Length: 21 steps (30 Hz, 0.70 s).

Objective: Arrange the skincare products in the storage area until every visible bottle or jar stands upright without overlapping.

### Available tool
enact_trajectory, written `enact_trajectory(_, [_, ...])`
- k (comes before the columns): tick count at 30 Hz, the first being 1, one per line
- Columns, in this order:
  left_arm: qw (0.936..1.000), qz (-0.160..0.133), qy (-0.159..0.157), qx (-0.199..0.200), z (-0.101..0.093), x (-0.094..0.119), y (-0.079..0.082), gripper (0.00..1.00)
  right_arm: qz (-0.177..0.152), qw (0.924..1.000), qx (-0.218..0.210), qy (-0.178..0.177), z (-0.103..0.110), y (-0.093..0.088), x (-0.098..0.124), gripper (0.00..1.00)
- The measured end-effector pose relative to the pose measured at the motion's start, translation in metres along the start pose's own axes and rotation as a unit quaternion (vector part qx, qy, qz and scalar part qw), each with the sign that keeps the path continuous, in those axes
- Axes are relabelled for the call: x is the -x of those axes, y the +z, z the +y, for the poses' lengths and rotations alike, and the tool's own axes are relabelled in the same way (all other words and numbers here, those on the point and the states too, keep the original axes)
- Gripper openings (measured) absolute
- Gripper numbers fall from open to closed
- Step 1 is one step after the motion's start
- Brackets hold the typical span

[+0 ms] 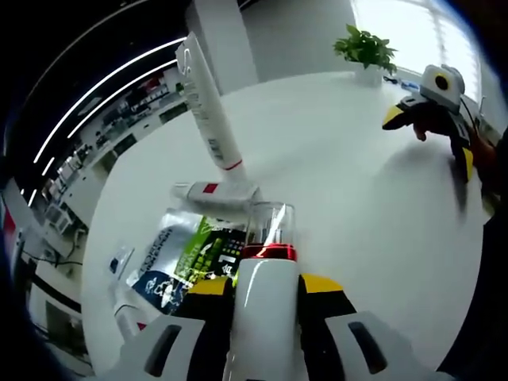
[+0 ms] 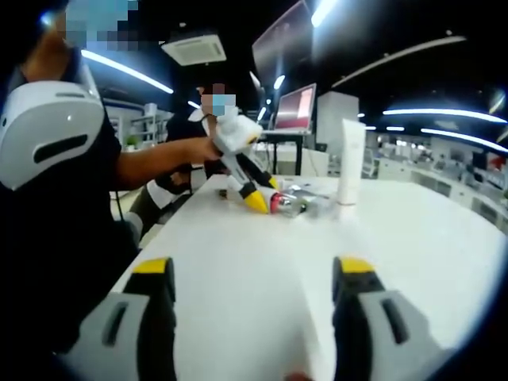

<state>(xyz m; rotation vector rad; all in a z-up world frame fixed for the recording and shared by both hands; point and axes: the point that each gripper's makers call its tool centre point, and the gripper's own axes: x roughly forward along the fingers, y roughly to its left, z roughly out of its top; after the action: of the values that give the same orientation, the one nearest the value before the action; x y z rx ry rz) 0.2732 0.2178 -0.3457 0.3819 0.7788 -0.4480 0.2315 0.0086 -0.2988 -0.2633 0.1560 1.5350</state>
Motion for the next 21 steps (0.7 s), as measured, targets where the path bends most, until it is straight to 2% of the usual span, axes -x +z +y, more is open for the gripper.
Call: enact_trajectory(21, [0.9997, -0.021, 0.0, 0.007, -0.004, 0.0037, 0.0006, 0.31, -0.002, 1.0, -0.003, 0.007, 0.0025, -0.0006, -0.0015, 0.82])
